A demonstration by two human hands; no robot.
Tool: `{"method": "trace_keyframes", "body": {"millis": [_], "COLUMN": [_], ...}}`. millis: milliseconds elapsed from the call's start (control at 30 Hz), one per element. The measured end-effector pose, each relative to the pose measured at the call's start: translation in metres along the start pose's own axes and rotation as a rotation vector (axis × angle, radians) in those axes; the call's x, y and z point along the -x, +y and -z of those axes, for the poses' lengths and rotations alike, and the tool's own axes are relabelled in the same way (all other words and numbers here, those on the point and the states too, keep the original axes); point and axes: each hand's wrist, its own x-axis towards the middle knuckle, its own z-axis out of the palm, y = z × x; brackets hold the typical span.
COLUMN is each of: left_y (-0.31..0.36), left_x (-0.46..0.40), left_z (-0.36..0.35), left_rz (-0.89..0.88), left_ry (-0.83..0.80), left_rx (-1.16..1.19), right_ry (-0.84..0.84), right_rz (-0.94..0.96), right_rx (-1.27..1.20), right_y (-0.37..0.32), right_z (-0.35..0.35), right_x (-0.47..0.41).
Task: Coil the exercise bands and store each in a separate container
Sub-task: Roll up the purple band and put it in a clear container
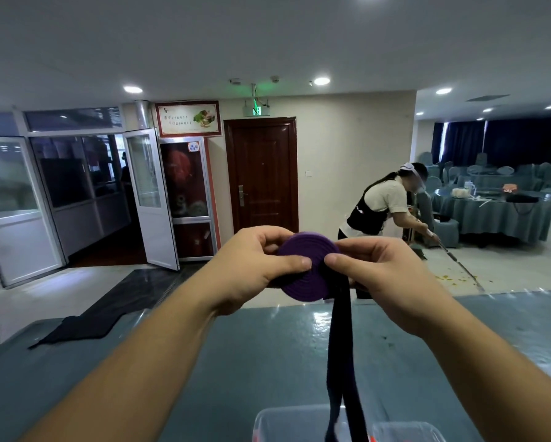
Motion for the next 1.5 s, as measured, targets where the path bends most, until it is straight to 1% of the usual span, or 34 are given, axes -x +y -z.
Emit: {"method": "trace_keyframes", "body": {"millis": [67,133,167,233,300,467,567,700,767,867,933,1000,1067,1133,1267,1367,1433,1500], "left_y": [-0.006,-0.012,-0.013,-0.011,-0.009,-0.013,-0.016,-0.018,-0.017,-0.012,-0.011,-0.012,-0.016,-0.018,-0.010,-0.011,-0.014,-0.016], "left_x": [-0.001,-0.001,0.000,0.000,-0.001,-0.001,0.000,0.000,-0.001,-0.003,-0.003,-0.003,-0.002,-0.001,0.000,-0.001,-0.001,-0.001], "left_z": [-0.006,-0.010,-0.010,-0.005,-0.001,-0.007,-0.011,-0.015,-0.014,-0.006,-0.003,-0.007,-0.011,-0.010,-0.001,-0.002,-0.006,-0.006], "left_rz": [-0.004,-0.004,-0.005,-0.010,-0.013,-0.002,-0.014,-0.017,0.008,0.042,0.034,0.014,0.016,0.038,0.076,0.020,0.002,-0.003], "left_ry": [0.065,0.079,0.061,0.003,-0.016,0.068,0.085,0.094,0.055,-0.024,-0.012,0.035,0.069,0.042,-0.037,0.041,0.093,0.086], "left_rx": [0.128,0.178,0.155,0.028,-0.050,0.135,0.211,0.296,0.253,0.102,0.142,0.223,0.266,0.260,0.101,0.185,0.246,0.239], "right_ry": [0.021,0.018,0.009,-0.014,-0.014,0.088,0.088,0.034,0.017,0.004,0.021,0.044,0.043,0.026,0.021,0.071,0.066,0.036], "right_rz": [0.000,-0.011,-0.017,-0.021,-0.021,-0.032,-0.025,-0.015,-0.015,-0.015,-0.006,-0.002,-0.003,-0.013,-0.024,-0.013,-0.012,-0.015], "right_rx": [-0.083,-0.102,-0.084,-0.041,-0.033,-0.174,-0.143,-0.098,-0.065,0.003,-0.053,-0.145,-0.183,-0.161,-0.075,-0.138,-0.176,-0.152], "right_y": [0.000,-0.001,-0.003,-0.003,-0.002,0.002,0.003,0.000,-0.002,-0.001,-0.002,-0.003,-0.003,-0.003,-0.003,-0.005,-0.008,-0.008], "right_z": [0.000,0.002,0.003,0.003,0.002,-0.003,0.000,0.005,0.007,0.007,0.005,0.002,0.001,0.002,-0.001,-0.004,-0.003,-0.001], "right_x": [-0.001,-0.002,-0.002,-0.002,-0.002,0.000,0.001,0.002,0.002,0.003,0.003,0.003,0.003,0.003,0.004,0.001,-0.002,-0.003]}}
